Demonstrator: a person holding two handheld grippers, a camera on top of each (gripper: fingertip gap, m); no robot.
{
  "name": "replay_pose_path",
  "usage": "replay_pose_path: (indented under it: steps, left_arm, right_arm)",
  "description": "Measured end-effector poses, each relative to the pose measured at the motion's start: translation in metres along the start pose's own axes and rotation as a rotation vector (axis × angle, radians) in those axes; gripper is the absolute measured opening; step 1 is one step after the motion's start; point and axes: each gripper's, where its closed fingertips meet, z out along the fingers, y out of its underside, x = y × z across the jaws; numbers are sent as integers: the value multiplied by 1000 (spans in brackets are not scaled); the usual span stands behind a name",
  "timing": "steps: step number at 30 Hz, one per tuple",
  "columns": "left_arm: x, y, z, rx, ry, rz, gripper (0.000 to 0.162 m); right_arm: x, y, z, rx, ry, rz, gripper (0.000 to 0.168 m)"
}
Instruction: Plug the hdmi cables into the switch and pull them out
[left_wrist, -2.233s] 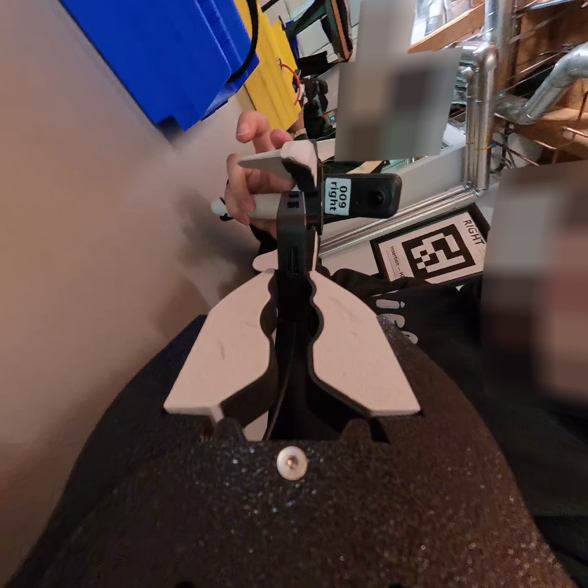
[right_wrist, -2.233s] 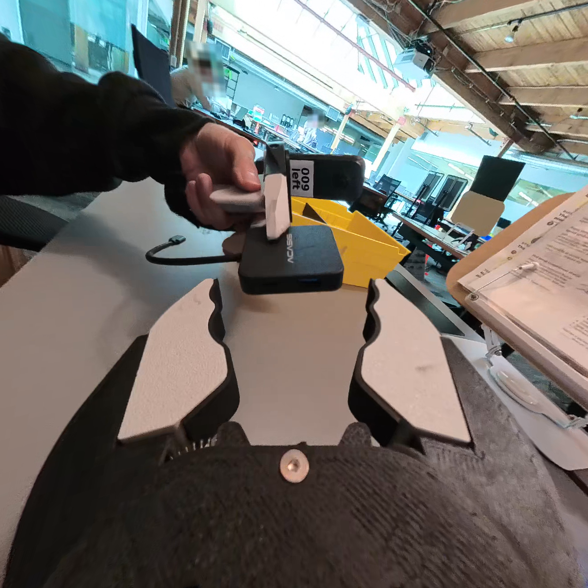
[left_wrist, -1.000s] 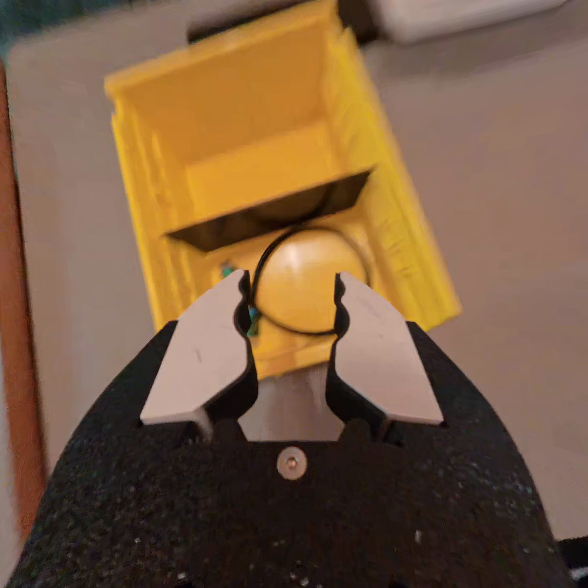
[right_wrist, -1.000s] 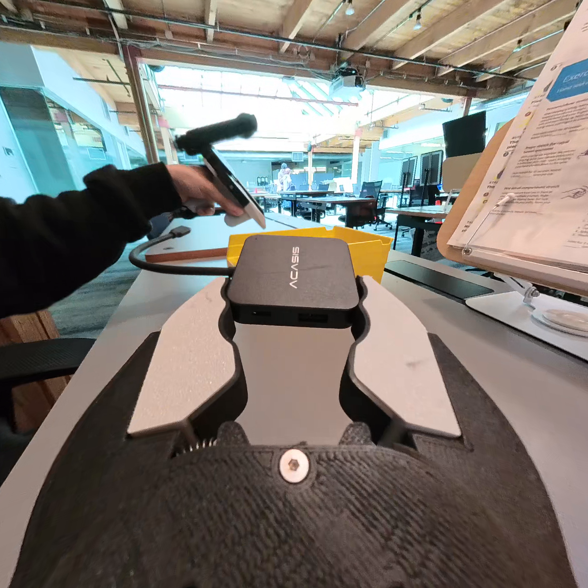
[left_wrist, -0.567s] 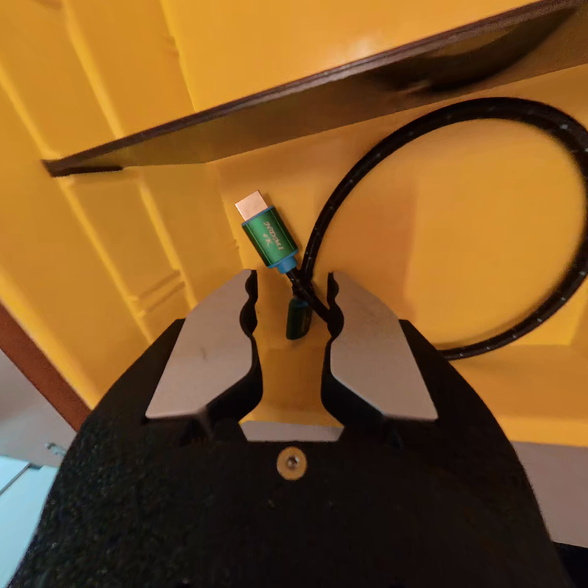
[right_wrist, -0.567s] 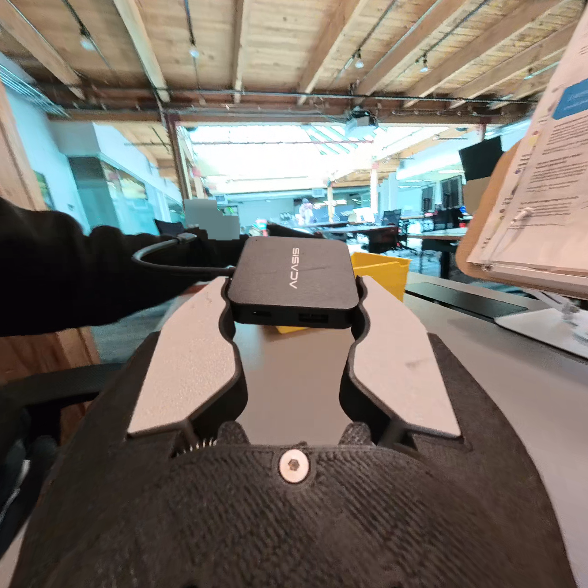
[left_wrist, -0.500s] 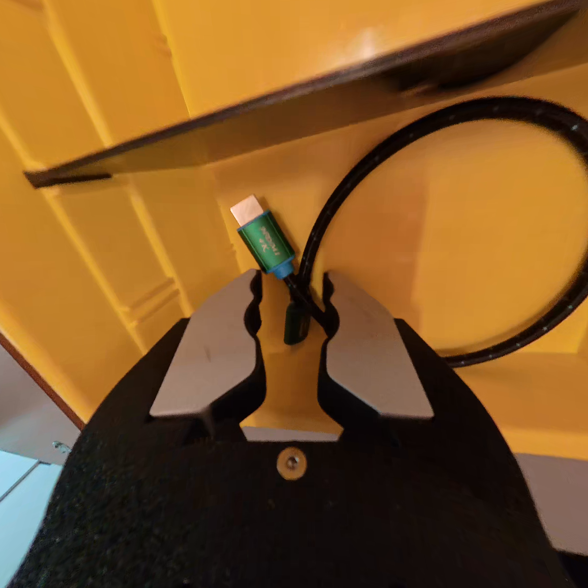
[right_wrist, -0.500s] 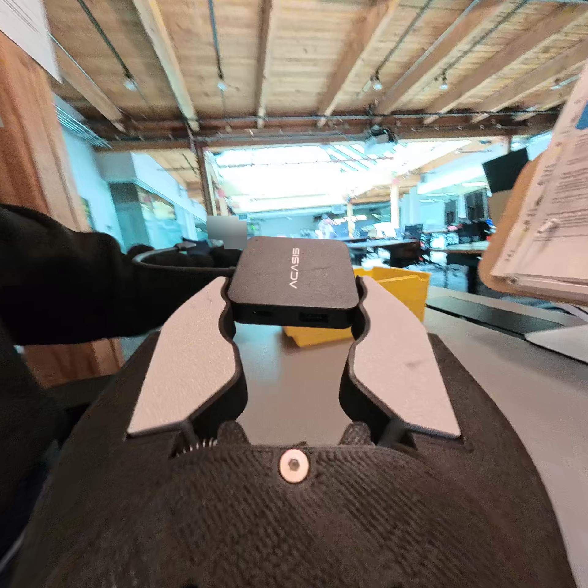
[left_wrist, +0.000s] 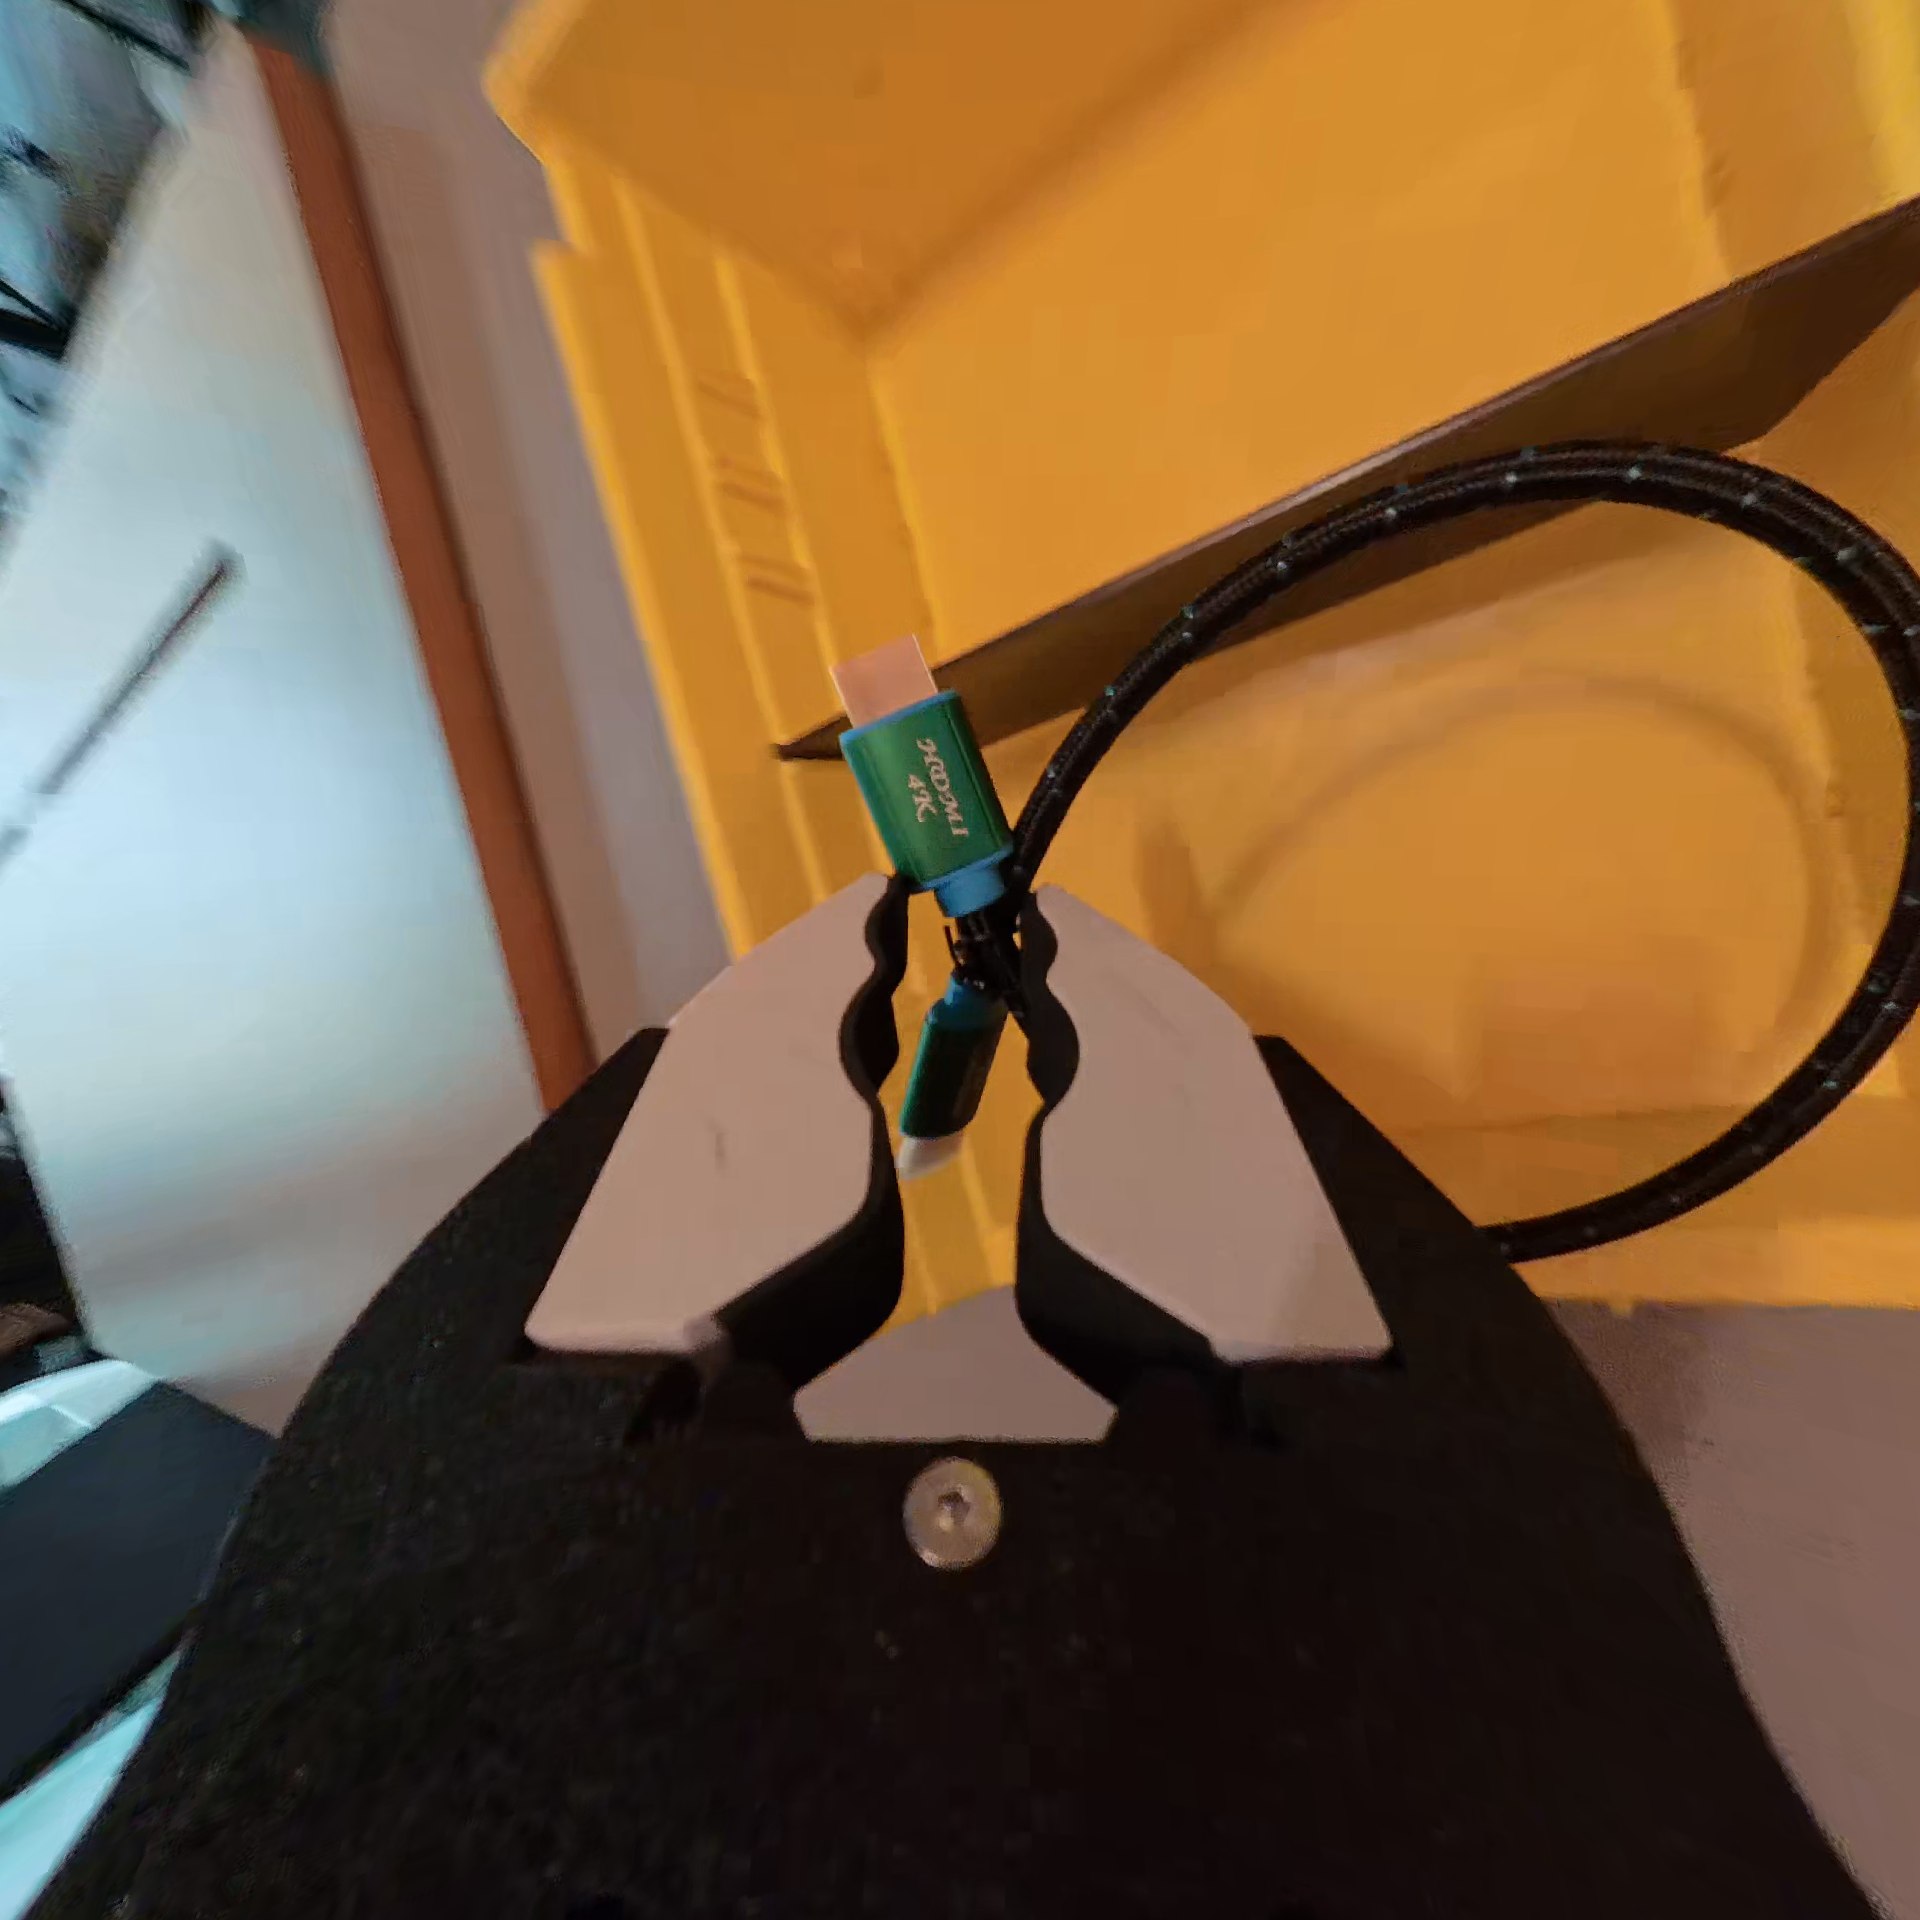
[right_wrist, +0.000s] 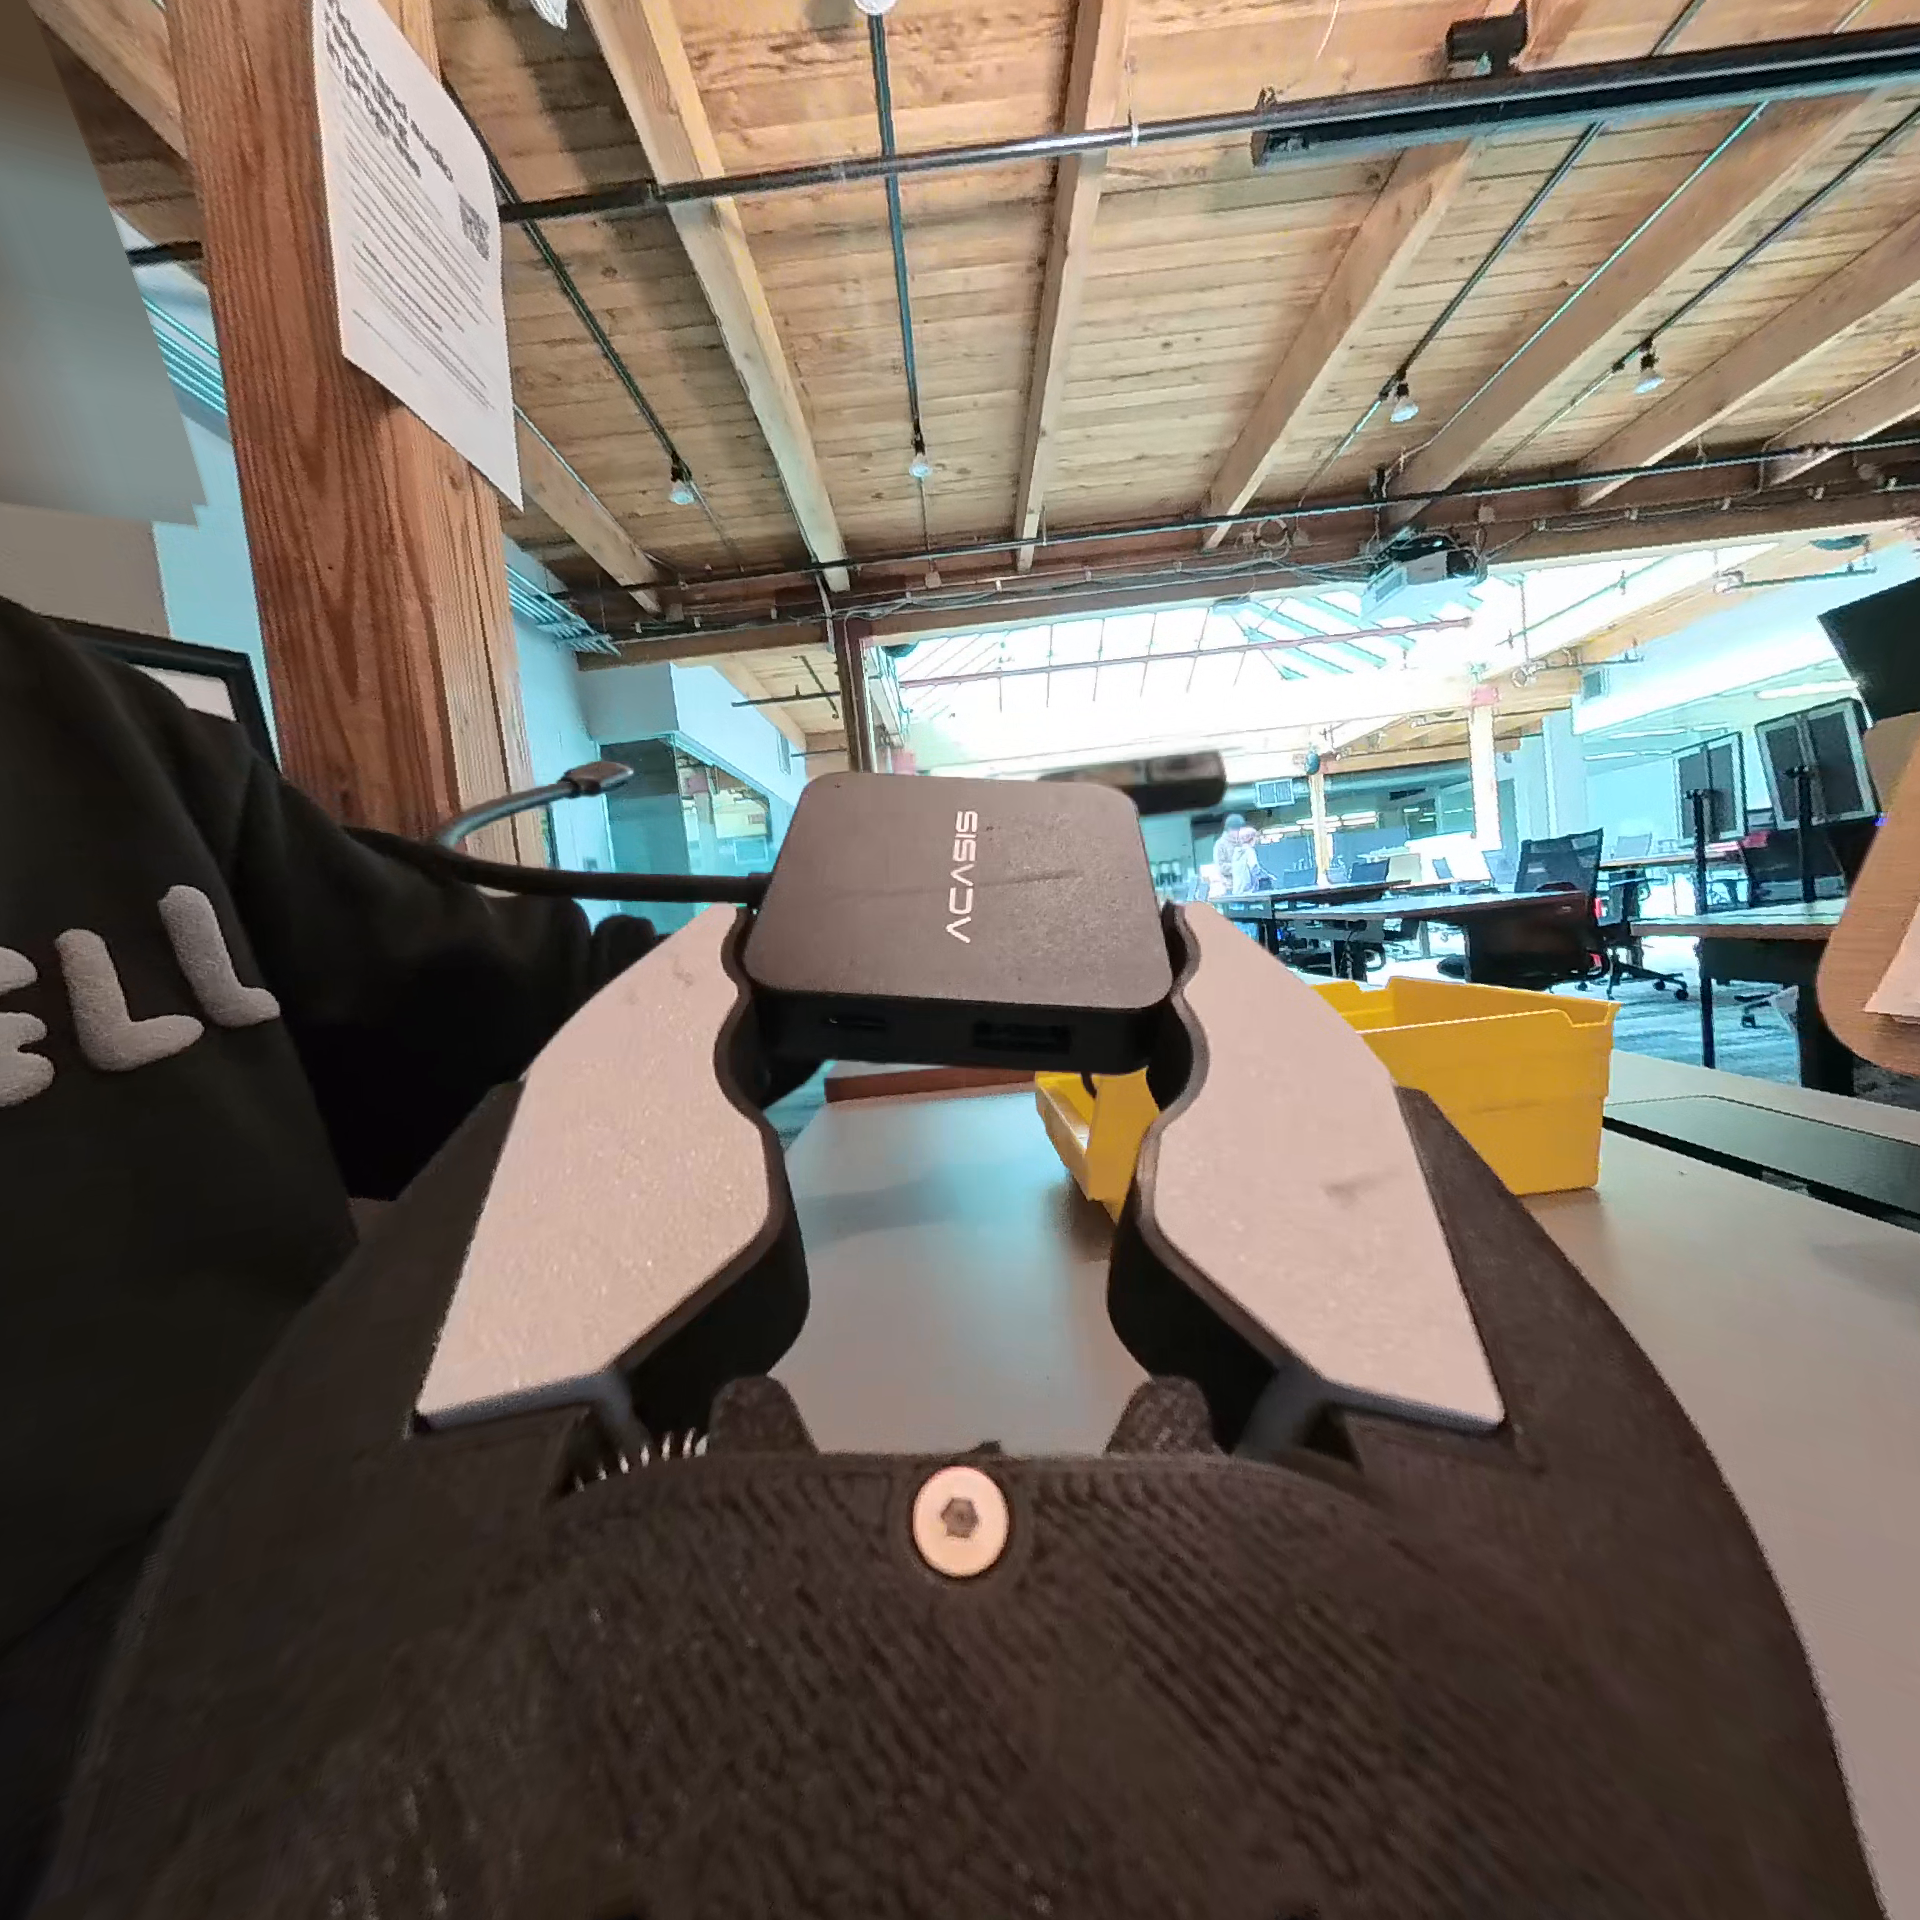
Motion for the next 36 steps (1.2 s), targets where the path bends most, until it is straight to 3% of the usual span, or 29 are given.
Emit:
replay_pose_path:
  steps: [7,14,20,22,26,30,36]
  left_arm:
    - [14,-66,-126,497,-117,216,10]
    - [94,-106,-200,900,-145,404,10]
    - [162,-111,-171,1072,-455,546,10]
    - [191,-104,-149,1068,-468,624,10]
    - [241,-84,-140,1097,-342,709,10]
    - [293,-48,-133,948,-21,911,13]
    - [324,-16,-111,783,157,991,15]
  right_arm:
    - [1,-3,-1,16,16,-19,73]
    - [4,-16,-8,62,48,-60,73]
    - [10,-34,-20,113,114,-121,74]
    - [12,-38,-24,122,132,-140,74]
    - [18,-38,-29,120,163,-129,74]
    - [23,-36,-31,107,175,-108,74]
    - [24,-31,-28,90,181,-118,73]
